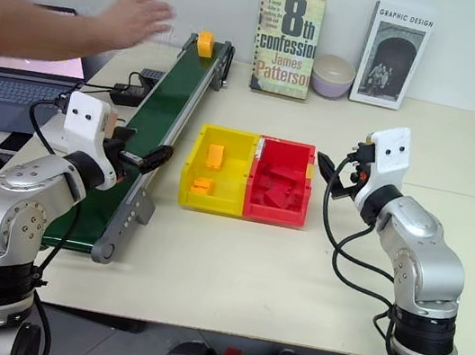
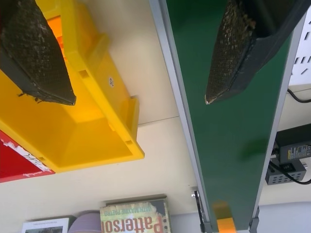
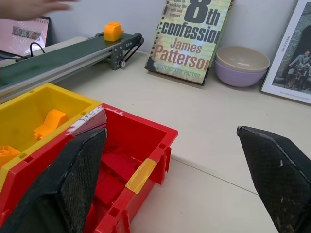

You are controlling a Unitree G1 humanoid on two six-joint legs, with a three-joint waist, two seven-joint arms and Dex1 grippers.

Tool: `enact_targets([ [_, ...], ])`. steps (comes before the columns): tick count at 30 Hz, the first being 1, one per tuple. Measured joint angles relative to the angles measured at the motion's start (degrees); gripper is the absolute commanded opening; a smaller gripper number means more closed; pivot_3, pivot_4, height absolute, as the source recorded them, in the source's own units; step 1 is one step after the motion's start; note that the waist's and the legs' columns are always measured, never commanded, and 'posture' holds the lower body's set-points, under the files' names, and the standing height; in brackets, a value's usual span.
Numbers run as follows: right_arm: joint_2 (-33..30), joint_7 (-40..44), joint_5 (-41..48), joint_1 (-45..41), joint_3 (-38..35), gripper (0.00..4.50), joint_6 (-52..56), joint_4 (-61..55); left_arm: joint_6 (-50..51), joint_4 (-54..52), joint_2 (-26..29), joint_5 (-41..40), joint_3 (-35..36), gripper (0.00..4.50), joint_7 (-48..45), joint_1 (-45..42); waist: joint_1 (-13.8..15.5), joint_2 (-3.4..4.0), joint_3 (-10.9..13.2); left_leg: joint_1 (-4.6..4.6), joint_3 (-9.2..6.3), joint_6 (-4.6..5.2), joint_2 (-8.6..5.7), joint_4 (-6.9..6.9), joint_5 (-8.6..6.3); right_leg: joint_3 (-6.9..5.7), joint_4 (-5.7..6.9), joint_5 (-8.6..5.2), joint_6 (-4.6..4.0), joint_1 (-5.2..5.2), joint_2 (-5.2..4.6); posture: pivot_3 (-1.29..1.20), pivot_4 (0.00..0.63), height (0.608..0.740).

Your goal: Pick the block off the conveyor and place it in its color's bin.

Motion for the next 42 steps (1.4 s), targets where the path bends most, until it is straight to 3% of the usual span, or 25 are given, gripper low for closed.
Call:
enact_targets([
  [11, -1.54, 3.00, 0.14, -0.88, 0.07, 4.50, -0.15, 0.39, 0.23, -0.58, 1.15, -0.41, 2.40, 4.44, 1.16, 0.61, 0.00, 0.00, 0.00, 0.00, 0.00, 0.00, 0.00, -0.01, 0.00, -0.01, 0.00, 0.00, 0.00, -0.01, 0.00, 0.00, 0.150, 0.740],
  [18, -5.25, 17.32, 5.32, -5.73, 1.71, 4.50, -2.37, 3.52, -1.10, -1.16, -1.92, 1.52, 6.32, 4.44, 7.99, 0.80, 0.00, 0.01, 0.01, 0.02, 0.00, 0.00, 0.01, -0.01, 0.00, -0.04, -0.01, 0.00, 0.00, 0.00, 0.00, 0.00, 0.150, 0.740],
  [26, -6.81, 28.05, 12.71, -7.35, 3.12, 4.50, -1.73, 2.64, -2.96, -0.31, -5.39, 1.51, 7.28, 4.44, 9.87, 1.92, 0.06, 0.00, 0.00, -0.01, -0.05, 0.00, -0.01, 0.00, 0.00, -0.02, -0.04, 0.00, 0.00, 0.03, -0.06, 0.00, 0.150, 0.740],
  [42, -7.16, 28.15, 17.45, -6.26, 4.59, 4.50, 0.41, -3.44, -4.82, 2.40, -5.50, 2.54, 6.50, 4.44, 10.10, 1.93, 0.07, 0.00, 0.00, -0.01, -0.08, 0.00, 0.03, -0.01, 0.00, -0.03, -0.03, 0.00, 0.00, 0.01, -0.08, 0.00, 0.150, 0.740],
])
